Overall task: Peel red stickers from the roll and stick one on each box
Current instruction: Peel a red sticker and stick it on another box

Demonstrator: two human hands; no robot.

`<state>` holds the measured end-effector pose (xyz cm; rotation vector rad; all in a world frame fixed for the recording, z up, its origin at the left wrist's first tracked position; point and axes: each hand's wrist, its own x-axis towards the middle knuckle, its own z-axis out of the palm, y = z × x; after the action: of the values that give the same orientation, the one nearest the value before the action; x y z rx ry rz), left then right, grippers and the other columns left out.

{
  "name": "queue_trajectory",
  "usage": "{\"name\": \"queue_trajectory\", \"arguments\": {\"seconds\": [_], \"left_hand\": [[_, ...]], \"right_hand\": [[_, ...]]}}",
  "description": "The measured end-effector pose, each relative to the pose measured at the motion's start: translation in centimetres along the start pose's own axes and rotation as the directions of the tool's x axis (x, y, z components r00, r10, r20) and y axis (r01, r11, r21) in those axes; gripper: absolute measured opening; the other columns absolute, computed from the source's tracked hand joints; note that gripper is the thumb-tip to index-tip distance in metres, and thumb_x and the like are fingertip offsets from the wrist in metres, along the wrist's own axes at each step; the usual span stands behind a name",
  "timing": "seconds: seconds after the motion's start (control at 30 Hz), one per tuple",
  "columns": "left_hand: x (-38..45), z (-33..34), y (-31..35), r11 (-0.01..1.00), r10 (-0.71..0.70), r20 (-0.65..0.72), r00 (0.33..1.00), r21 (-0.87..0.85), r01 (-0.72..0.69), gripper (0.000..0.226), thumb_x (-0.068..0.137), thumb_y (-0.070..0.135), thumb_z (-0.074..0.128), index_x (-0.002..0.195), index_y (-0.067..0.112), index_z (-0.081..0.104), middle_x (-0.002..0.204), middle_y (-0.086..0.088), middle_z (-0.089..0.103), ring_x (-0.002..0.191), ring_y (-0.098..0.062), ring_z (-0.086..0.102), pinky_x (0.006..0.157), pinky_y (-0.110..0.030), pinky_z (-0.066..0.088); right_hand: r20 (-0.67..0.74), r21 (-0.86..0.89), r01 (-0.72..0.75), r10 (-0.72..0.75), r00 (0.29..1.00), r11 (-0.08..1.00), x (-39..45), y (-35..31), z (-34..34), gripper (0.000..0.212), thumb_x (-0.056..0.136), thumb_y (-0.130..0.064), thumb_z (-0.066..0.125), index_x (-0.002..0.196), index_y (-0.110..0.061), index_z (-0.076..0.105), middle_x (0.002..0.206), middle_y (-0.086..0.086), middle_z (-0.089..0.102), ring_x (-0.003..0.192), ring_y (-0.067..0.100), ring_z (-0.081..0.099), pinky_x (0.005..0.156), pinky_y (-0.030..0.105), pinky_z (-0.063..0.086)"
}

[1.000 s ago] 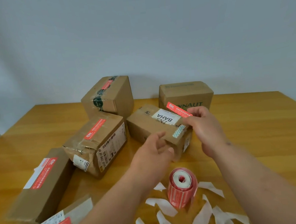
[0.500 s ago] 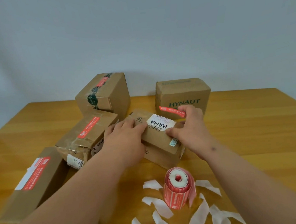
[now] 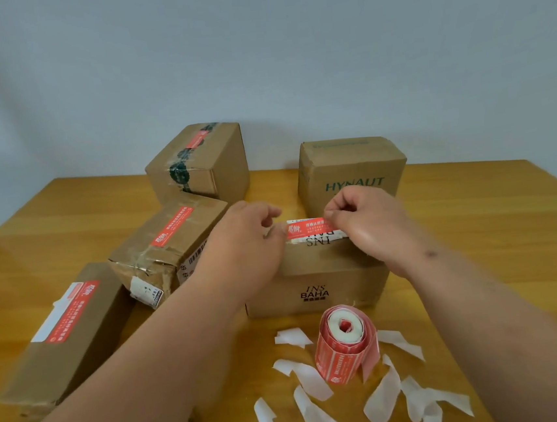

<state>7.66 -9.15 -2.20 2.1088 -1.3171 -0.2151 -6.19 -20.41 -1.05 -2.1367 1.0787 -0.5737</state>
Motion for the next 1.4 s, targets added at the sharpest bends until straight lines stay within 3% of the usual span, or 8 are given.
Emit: {"name": "queue_trajectory", "arguments": {"seconds": [0.13,0.33,0.5,0.7,0.93,1.17,1.27,1.4], "left_hand": [[1.2,0.9,0.6,0.999,-0.024,0.069,0.997,-0.045,0.028,0.034,0.098,0.038,0.050,0.130,0.027,0.056,0.110,0.011,0.060,0.095,-0.006,0.054,0.069,-0.017,0.041],[2.2,1.0,0.9,0.998,-0.065,0.149,0.987,0.028,0.061,0.013,0.093,0.027,0.060,0.101,0.028,0.070,0.096,0.007,0.066,0.086,-0.008,0.058,0.073,-0.022,0.046],[3.1,0.5,1.6,0.993,-0.086,0.239,0.967,0.099,0.064,0.008,0.093,0.026,0.061,0.088,0.030,0.065,0.096,0.004,0.067,0.086,-0.011,0.061,0.069,-0.023,0.049],[4.0,0.5,2.4,0.979,-0.118,0.296,0.948,0.195,0.061,0.010,0.093,0.028,0.062,0.098,0.024,0.069,0.097,0.002,0.067,0.091,-0.015,0.062,0.082,-0.030,0.053],[4.0,0.8,2.6,0.969,-0.112,0.308,0.945,0.246,0.035,0.015,0.095,0.028,0.058,0.106,0.024,0.067,0.107,0.002,0.066,0.100,-0.018,0.062,0.088,-0.032,0.052],[3.3,1.4,1.4,0.964,-0.057,0.227,0.972,0.265,-0.005,0.009,0.091,0.035,0.062,0.085,0.030,0.058,0.097,0.003,0.065,0.088,-0.015,0.060,0.078,-0.030,0.053],[3.2,1.4,1.1,0.972,-0.051,0.210,0.976,0.236,0.000,0.003,0.092,0.028,0.062,0.094,0.028,0.060,0.103,0.002,0.065,0.091,-0.016,0.059,0.076,-0.028,0.051],[3.0,1.7,0.4,0.984,-0.046,0.173,0.984,0.178,0.015,0.022,0.090,0.010,0.056,0.103,0.027,0.060,0.106,0.002,0.062,0.092,-0.017,0.059,0.076,-0.030,0.054]], "right_hand": [[0.033,-0.087,-0.057,0.060,0.998,0.995,0.4,0.1,0.5,0.015,0.091,-0.030,0.056,0.078,-0.028,0.062,0.086,-0.014,0.062,0.087,0.011,0.057,0.090,0.045,0.047],[0.036,-0.187,-0.068,0.076,0.996,0.980,0.4,0.0,1.1,0.014,0.089,-0.031,0.054,0.078,-0.029,0.061,0.088,-0.013,0.062,0.091,0.017,0.057,0.092,0.050,0.044],[0.004,-0.327,-0.068,0.073,0.997,0.943,0.6,-0.1,1.2,0.012,0.088,-0.032,0.053,0.077,-0.030,0.058,0.089,-0.012,0.061,0.092,0.015,0.056,0.091,0.046,0.044],[-0.021,-0.449,-0.040,0.034,0.999,0.893,0.4,0.0,1.5,0.008,0.089,-0.030,0.052,0.082,-0.030,0.056,0.088,-0.010,0.059,0.086,0.015,0.048,0.083,0.035,0.035],[0.002,-0.483,0.056,-0.063,0.998,0.874,0.0,0.3,2.0,0.005,0.088,-0.028,0.052,0.083,-0.026,0.053,0.099,0.002,0.061,0.095,0.025,0.056,0.087,0.044,0.047],[-0.015,-0.485,0.131,-0.158,0.987,0.864,-0.1,1.0,1.9,0.009,0.087,-0.031,0.058,0.087,-0.023,0.061,0.094,-0.001,0.052,0.094,0.022,0.052,0.085,0.038,0.047],[-0.040,-0.425,0.095,-0.123,0.992,0.900,-0.1,1.3,1.4,0.020,0.085,-0.031,0.063,0.103,-0.023,0.057,0.108,-0.002,0.041,0.095,0.018,0.048,0.080,0.030,0.044],[-0.074,-0.363,0.041,-0.073,0.995,0.931,-0.2,1.7,0.8,0.021,0.085,-0.012,0.057,0.103,-0.021,0.053,0.110,-0.002,0.038,0.096,0.018,0.047,0.076,0.026,0.040]]}}
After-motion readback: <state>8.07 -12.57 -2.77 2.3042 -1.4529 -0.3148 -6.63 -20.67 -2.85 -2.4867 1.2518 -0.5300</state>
